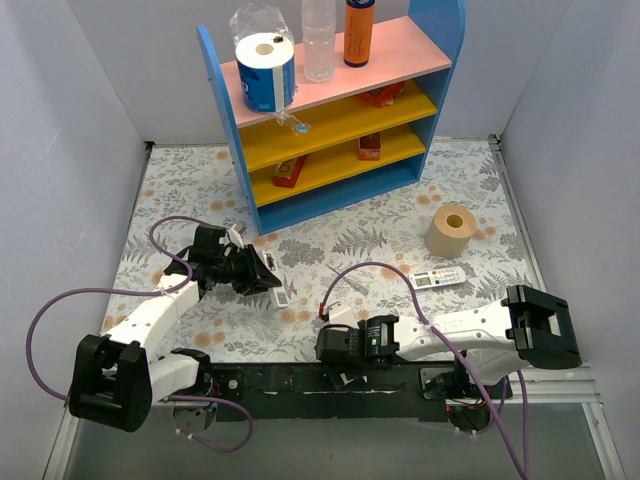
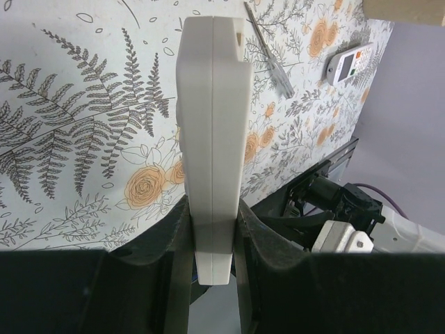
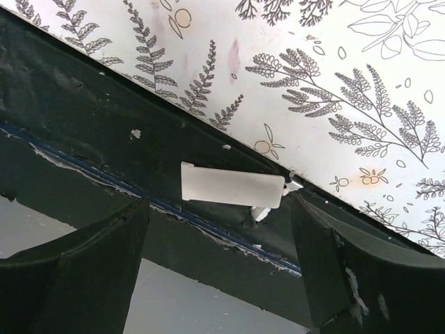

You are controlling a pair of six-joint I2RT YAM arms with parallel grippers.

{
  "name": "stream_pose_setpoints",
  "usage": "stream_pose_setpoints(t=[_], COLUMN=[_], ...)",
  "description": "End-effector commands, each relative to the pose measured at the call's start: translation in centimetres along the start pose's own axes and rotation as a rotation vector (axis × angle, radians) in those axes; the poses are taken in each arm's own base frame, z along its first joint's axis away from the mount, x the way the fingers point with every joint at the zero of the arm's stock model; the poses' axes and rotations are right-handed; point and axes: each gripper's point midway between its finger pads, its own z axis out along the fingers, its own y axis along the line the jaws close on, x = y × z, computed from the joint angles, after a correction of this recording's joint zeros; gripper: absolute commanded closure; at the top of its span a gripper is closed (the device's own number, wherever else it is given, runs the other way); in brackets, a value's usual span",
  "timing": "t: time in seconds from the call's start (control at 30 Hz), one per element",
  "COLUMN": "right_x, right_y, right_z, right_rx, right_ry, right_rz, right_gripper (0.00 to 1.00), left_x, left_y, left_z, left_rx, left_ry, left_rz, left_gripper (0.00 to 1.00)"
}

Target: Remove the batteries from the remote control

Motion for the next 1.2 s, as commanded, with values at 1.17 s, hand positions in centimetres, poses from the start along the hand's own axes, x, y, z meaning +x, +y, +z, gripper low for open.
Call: stream_pose_setpoints(t=[1.17], right_x=[1.3], right_y=[0.0], right_z=[1.3], right_rx=[0.047], right_ry=[0.024], right_rz=[-0.037], right_gripper=[0.36], left_x=[0.0], left_y=[-1.9], left_z=[-0.9], left_rx=[0.088], left_ry=[-0.001], left_rz=[0.054], left_gripper=[1.0])
